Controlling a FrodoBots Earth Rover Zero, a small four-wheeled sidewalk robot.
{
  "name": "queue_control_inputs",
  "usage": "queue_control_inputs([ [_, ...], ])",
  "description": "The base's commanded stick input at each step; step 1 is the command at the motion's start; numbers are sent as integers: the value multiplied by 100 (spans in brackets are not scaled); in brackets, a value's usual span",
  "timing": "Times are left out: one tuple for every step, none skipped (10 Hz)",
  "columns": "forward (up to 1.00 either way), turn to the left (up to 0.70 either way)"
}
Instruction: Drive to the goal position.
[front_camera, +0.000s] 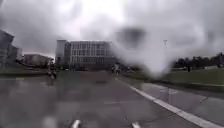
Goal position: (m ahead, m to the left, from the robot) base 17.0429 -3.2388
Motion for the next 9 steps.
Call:
queue_control_inputs([
  [70,0],
  [70,0],
  [70,0],
  [70,0],
  [70,0],
  [70,2],
  [70,15],
  [70,28],
  [70,15],
])
